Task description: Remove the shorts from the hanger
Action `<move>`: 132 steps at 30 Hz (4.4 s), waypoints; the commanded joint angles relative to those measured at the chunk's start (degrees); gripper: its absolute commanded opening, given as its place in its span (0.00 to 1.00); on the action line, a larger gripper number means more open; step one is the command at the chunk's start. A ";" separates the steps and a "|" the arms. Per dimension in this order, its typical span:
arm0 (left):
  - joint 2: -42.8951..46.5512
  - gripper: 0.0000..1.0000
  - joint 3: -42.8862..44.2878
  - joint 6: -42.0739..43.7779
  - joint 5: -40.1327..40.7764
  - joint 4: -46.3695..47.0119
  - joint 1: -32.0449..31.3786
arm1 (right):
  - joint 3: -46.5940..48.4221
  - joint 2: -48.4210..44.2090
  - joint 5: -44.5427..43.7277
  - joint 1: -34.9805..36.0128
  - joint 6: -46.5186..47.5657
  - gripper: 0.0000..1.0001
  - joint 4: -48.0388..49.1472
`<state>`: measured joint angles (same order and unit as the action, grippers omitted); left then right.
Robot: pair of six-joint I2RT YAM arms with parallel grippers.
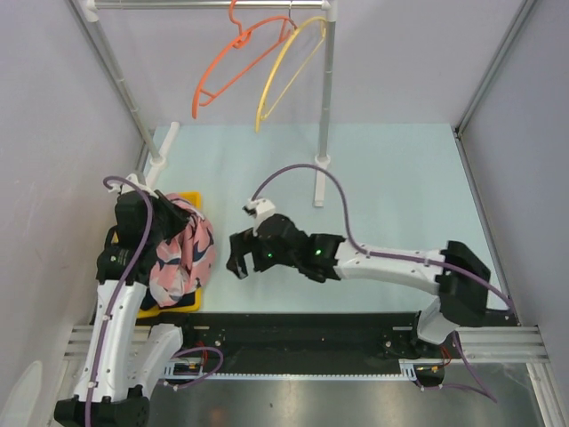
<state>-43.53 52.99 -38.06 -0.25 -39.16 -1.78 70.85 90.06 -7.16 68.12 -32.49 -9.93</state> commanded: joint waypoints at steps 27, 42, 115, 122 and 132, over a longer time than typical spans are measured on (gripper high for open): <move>4.24 0.03 9.42 2.55 0.16 -6.20 0.55 | 40.96 49.86 24.56 2.90 -8.64 0.25 30.86; -5.69 0.00 -8.16 1.24 -18.99 9.54 1.61 | 17.31 40.64 27.02 -1.50 -14.10 0.28 28.40; -18.51 0.00 -12.56 -1.23 -30.35 18.60 19.62 | 6.41 5.30 8.12 -0.71 -0.12 0.88 -4.57; -28.80 0.00 -15.90 3.43 -19.35 18.15 27.70 | 4.04 4.07 7.51 -0.18 -0.82 0.88 -3.95; -24.16 0.08 -15.20 4.49 -19.17 18.15 27.54 | 2.36 4.16 8.48 -0.18 -2.05 0.88 -1.84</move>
<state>-70.70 36.73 -36.49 -20.58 -21.47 25.91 73.08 96.53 1.52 67.70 -34.06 -14.46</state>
